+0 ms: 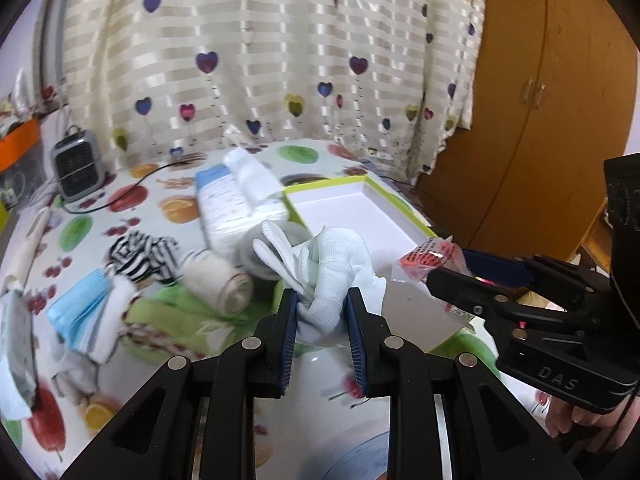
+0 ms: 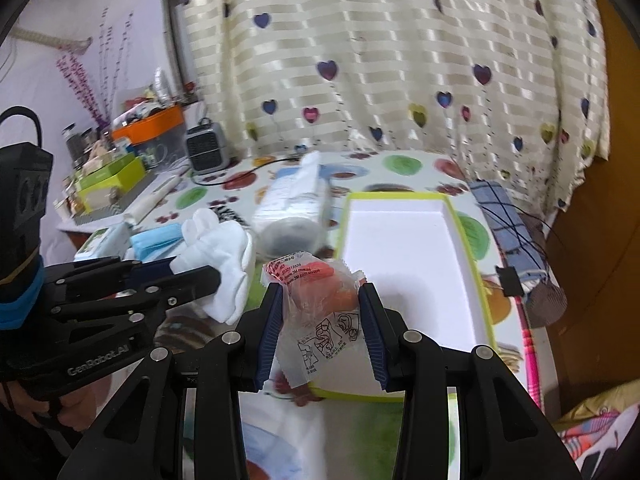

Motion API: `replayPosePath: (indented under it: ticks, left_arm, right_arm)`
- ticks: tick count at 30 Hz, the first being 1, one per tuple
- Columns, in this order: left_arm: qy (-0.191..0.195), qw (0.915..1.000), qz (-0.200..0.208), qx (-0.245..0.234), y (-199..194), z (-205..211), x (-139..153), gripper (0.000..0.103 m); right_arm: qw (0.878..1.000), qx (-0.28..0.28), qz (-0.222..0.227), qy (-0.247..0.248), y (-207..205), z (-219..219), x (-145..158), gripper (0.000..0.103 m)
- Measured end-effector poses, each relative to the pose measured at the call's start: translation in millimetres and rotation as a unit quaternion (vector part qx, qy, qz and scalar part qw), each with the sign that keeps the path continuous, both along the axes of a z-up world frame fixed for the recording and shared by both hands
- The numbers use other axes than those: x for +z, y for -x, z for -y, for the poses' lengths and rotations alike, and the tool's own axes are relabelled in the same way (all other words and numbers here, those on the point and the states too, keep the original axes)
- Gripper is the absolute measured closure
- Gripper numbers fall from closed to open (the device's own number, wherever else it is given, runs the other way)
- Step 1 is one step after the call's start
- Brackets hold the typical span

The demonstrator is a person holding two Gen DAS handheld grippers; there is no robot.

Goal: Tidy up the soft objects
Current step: 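Carry the white sock and plastic bag with both tools over the white box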

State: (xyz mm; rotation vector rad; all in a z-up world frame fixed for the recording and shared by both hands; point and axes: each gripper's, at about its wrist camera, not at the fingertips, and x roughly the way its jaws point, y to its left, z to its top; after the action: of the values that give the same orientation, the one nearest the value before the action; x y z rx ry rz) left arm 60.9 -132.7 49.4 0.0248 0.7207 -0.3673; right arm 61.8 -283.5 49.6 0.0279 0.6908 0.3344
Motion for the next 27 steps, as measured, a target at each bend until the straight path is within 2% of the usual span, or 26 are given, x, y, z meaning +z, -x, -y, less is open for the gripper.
replayPosePath:
  ticks: [12,27]
  left_arm:
    - [-0.018,0.9984,-0.027,-0.047,-30.2,53.8,-19.2,0.08]
    - [-0.038,0.9951,-0.057,-0.071,-57.3,86.6,-48.5,0.08]
  right_arm:
    - [0.998,-0.056,-0.041,-0.011,-27.5,49.1,-31.0,0.063]
    - [0.994,-0.073,-0.08,-0.007,-48.4,72.8,-60.2,0.063]
